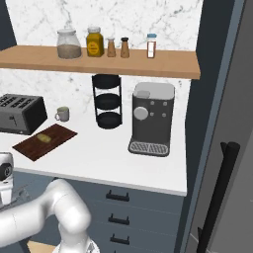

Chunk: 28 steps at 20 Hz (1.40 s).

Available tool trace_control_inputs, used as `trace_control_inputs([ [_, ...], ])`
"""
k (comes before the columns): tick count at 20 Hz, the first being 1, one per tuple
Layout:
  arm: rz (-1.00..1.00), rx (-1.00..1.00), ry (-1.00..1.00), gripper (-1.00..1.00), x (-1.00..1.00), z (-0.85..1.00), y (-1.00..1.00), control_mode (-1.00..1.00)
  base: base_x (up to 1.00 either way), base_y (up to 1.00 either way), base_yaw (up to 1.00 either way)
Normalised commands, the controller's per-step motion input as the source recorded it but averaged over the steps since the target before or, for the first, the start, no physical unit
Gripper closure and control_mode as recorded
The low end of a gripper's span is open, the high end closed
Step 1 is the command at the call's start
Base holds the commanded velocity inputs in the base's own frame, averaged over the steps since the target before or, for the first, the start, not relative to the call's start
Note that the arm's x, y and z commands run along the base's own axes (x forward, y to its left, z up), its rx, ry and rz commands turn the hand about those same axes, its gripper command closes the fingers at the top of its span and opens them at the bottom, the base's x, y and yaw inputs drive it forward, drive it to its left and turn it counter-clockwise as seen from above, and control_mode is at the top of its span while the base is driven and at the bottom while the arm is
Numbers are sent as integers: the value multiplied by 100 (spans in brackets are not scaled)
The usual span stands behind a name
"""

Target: Place the appropriate cutting tool for cutting the potato skin on the cutting board.

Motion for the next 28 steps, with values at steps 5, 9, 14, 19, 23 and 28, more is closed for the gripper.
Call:
trace_control_inputs([
  [5,6,0,0,-100,0,-43,9,-100,0,0,0],
  [9,6,0,-1,100,-1,-48,4,-100,0,0,0],
  [14,4,3,-14,100,-13,-48,0,-100,0,0,0],
  [19,1,6,-13,100,0,-18,0,-100,0,0,0],
  [23,0,1,-6,100,-23,74,-5,-100,0,0,0],
  [28,0,0,0,100,-62,100,-3,-100,0,0,0],
])
